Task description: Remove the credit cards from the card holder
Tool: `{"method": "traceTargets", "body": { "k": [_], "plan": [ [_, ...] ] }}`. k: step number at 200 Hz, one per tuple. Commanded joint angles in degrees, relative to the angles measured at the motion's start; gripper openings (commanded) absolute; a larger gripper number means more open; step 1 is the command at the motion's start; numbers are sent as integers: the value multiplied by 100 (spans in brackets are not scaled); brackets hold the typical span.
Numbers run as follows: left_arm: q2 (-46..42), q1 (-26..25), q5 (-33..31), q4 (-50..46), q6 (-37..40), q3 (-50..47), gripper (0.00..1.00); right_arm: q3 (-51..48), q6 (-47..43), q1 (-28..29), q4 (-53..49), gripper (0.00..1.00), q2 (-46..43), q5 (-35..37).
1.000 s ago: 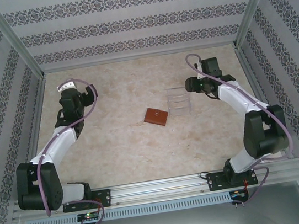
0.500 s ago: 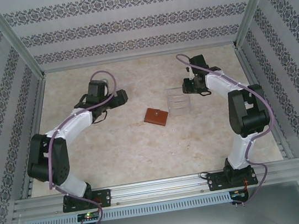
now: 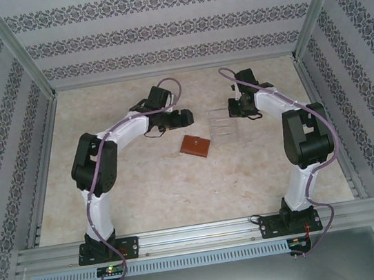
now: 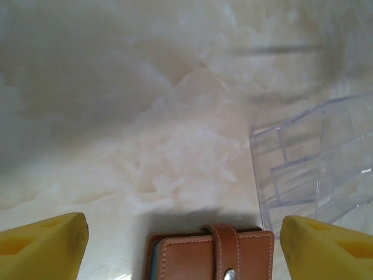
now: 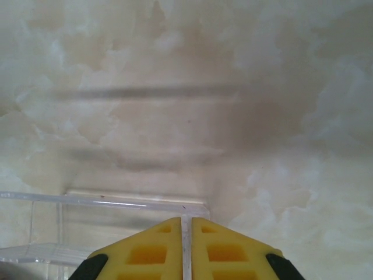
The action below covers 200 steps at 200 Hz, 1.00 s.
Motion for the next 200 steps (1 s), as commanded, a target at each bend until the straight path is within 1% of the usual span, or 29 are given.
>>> {"method": "traceTargets", "body": {
  "k": [1,20,33,88,113,136,169,200],
  "plan": [
    [331,-124,-194,-1159,399,629,85,-8,88,72,-159,9,-170,26],
    [719,-252,-542,-2013,654,1276,83,-9,141,81,-208,7,-235,126],
    [868,-334,-717,-2355,749,1496,81,-9,181,86,-239,6,-297,220],
    [988,-621,-367,-2553,839,1249,80,201,277,76,-375,2,-404,464],
    [882,-706,-339,-2583,864,950,80,327,325,95,-411,2,-377,460],
    [602,-718,-301,-2394,814,428,79,526,373,161,-467,1,-295,458],
    [198,-784,-52,-2081,670,-364,76,951,457,414,-557,0,-58,462],
    [-226,-872,201,-1647,395,-1215,72,1571,556,746,-709,0,338,544]
  ]
}}
